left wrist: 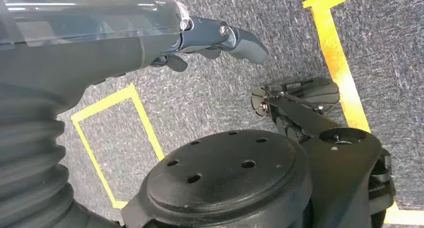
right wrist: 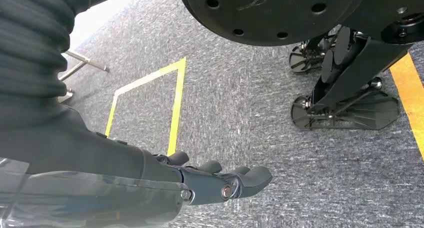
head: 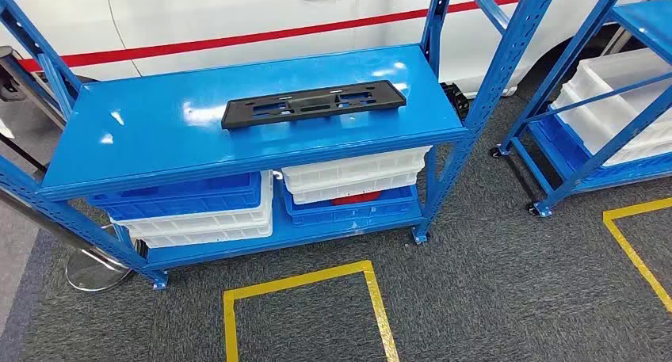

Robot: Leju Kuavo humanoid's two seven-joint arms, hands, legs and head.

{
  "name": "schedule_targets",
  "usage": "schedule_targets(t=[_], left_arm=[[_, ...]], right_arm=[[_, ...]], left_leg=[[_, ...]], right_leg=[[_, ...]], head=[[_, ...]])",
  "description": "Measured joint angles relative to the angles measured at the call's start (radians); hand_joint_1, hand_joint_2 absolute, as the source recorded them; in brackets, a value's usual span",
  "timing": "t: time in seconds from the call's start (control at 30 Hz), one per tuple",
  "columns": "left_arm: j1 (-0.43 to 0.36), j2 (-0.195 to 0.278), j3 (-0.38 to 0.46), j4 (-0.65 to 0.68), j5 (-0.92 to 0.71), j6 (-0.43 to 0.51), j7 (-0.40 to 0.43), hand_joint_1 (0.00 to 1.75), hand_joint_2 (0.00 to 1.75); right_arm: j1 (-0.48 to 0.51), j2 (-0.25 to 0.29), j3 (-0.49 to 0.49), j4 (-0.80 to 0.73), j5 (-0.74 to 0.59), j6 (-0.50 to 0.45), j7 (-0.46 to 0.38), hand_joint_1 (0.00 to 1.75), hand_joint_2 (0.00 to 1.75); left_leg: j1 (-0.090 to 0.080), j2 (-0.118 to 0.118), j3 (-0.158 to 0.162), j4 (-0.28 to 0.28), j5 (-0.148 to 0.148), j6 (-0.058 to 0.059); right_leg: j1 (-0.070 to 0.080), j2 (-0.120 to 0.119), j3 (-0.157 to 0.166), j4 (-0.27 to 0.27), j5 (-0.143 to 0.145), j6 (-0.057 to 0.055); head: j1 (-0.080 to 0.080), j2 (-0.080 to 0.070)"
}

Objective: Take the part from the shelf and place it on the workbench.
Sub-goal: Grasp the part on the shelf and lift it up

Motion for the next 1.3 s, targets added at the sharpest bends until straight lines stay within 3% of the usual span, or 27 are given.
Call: schedule_targets(t=[0.27, 0.63, 0.77, 0.83, 0.97, 1.03, 1.17, 1.3], left_arm=[[-0.016, 0.001, 0.024, 0.012, -0.018, -0.003, -0.005, 0.00, 1.75], [-0.075, -0.011, 0.162, 0.067, -0.175, -0.052, -0.052, 0.00, 1.75], [-0.091, -0.014, 0.215, 0.082, -0.233, -0.070, -0.067, 0.00, 0.00], [-0.100, -0.015, 0.245, 0.091, -0.261, -0.078, -0.078, 0.00, 0.00], [-0.114, -0.018, 0.305, 0.107, -0.307, -0.094, -0.100, 0.00, 0.00], [-0.121, -0.021, 0.334, 0.117, -0.327, -0.102, -0.111, 0.00, 0.00], [-0.130, -0.024, 0.379, 0.132, -0.358, -0.117, -0.132, 0.00, 0.00], [-0.139, -0.026, 0.414, 0.144, -0.380, -0.128, -0.147, 0.00, 0.00]], right_arm=[[-0.016, 0.000, -0.026, 0.007, 0.030, 0.001, 0.000, 0.00, 1.75], [-0.077, 0.001, -0.215, 0.049, 0.297, 0.018, -0.002, 0.00, 1.75], [-0.095, 0.002, -0.298, 0.062, 0.383, 0.018, -0.001, 0.00, 0.00], [-0.105, 0.003, -0.352, 0.070, 0.415, 0.019, -0.007, 0.00, 0.00], [-0.124, 0.007, -0.470, 0.083, 0.450, 0.024, -0.044, 0.00, 1.75], [-0.135, 0.008, -0.531, 0.090, 0.459, 0.029, -0.069, 0.00, 1.75], [-0.162, 0.010, -0.644, 0.098, 0.458, 0.054, -0.142, 0.00, 0.00], [-0.198, 0.012, -0.720, 0.070, 0.426, 0.098, -0.232, 0.00, 0.00]], left_leg=[[0.000, 0.000, 0.000, 0.000, 0.000, 0.000], [0.000, 0.000, 0.001, 0.000, 0.000, 0.000], [0.000, 0.000, 0.001, 0.000, 0.000, 0.000], [0.000, 0.000, 0.001, 0.000, 0.000, 0.000], [0.000, 0.000, 0.001, 0.000, 0.000, 0.000], [0.000, 0.000, 0.001, 0.000, 0.000, 0.000], [-0.001, 0.001, 0.000, 0.002, -0.001, 0.001], [-0.003, 0.001, -0.001, 0.005, -0.002, 0.003]], right_leg=[[0.000, 0.000, 0.000, 0.000, 0.000, 0.000], [0.000, 0.001, 0.000, 0.000, 0.000, 0.000], [0.000, 0.001, 0.000, 0.000, 0.000, 0.000], [0.000, 0.001, 0.000, 0.000, 0.000, 0.000], [0.000, 0.001, 0.000, 0.000, 0.000, 0.000], [0.000, 0.001, 0.000, 0.000, 0.000, 0.000], [-0.003, 0.001, 0.000, 0.000, 0.000, 0.000], [-0.005, 0.001, 0.001, 0.000, 0.001, 0.002]], head=[[0.000, 0.000], [0.000, 0.000], [0.000, 0.000], [0.000, 0.000], [0.000, 0.000], [0.000, 0.000], [0.000, 0.000], [0.000, 0.000]])
